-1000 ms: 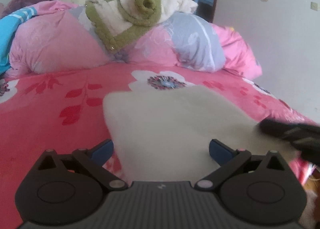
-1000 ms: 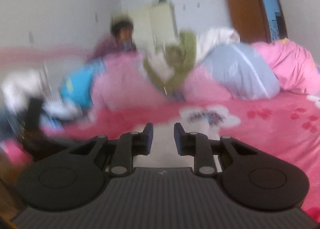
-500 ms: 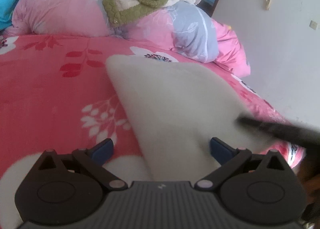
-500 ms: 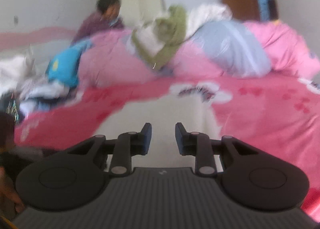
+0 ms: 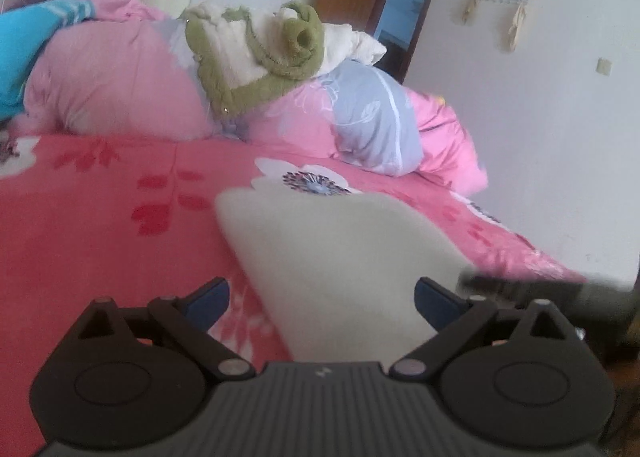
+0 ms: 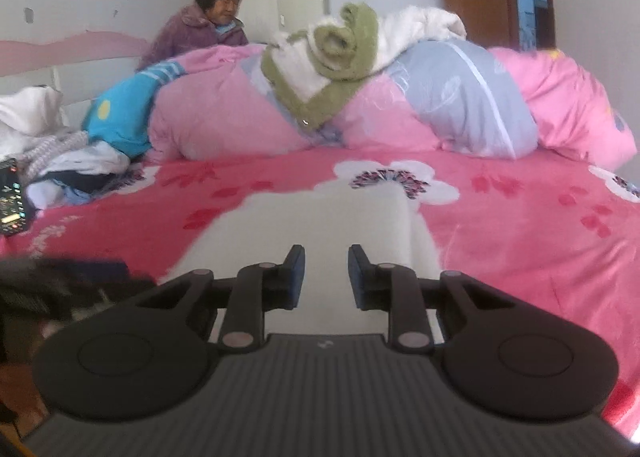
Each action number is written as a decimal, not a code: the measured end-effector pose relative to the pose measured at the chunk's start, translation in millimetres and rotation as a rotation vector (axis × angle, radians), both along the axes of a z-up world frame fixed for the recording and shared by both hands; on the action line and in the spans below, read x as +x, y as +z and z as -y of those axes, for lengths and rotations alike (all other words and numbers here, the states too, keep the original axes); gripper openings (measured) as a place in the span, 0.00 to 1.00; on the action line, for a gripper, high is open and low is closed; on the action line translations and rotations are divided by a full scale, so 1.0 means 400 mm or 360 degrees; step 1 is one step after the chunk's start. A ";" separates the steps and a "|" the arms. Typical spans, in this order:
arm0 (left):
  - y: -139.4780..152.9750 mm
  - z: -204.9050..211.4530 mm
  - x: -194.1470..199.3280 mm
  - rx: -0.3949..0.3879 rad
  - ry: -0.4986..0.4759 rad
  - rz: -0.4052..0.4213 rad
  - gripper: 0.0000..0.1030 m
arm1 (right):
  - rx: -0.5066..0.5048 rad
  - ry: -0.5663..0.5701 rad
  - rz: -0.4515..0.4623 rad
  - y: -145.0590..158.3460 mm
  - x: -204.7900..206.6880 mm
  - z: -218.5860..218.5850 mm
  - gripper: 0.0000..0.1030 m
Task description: Fold clothes
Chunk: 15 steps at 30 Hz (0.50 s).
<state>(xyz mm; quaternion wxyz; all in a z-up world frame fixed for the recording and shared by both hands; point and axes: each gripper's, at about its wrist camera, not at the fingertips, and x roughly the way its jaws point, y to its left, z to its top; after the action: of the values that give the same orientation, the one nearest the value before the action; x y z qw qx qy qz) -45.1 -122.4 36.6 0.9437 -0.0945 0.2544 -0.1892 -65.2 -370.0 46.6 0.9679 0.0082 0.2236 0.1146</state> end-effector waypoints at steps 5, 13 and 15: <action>-0.022 0.085 0.091 0.0157 0.0048 -0.0211 0.97 | -0.0038 -0.0025 -0.0116 -0.050 0.029 0.005 0.20; -0.029 0.107 0.115 0.0188 0.0097 -0.0341 0.98 | -0.0065 -0.0066 -0.0008 0.004 0.052 0.025 0.22; -0.027 0.114 0.112 0.0211 0.0102 -0.0342 0.98 | -0.0123 -0.0048 -0.0151 -0.035 0.085 0.024 0.23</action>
<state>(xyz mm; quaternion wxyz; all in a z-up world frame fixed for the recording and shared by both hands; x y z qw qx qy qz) -0.3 -167.8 25.6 0.9208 -0.0598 0.3627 -0.1306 -31.0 -379.7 32.4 0.9575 -0.0205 0.2732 0.0907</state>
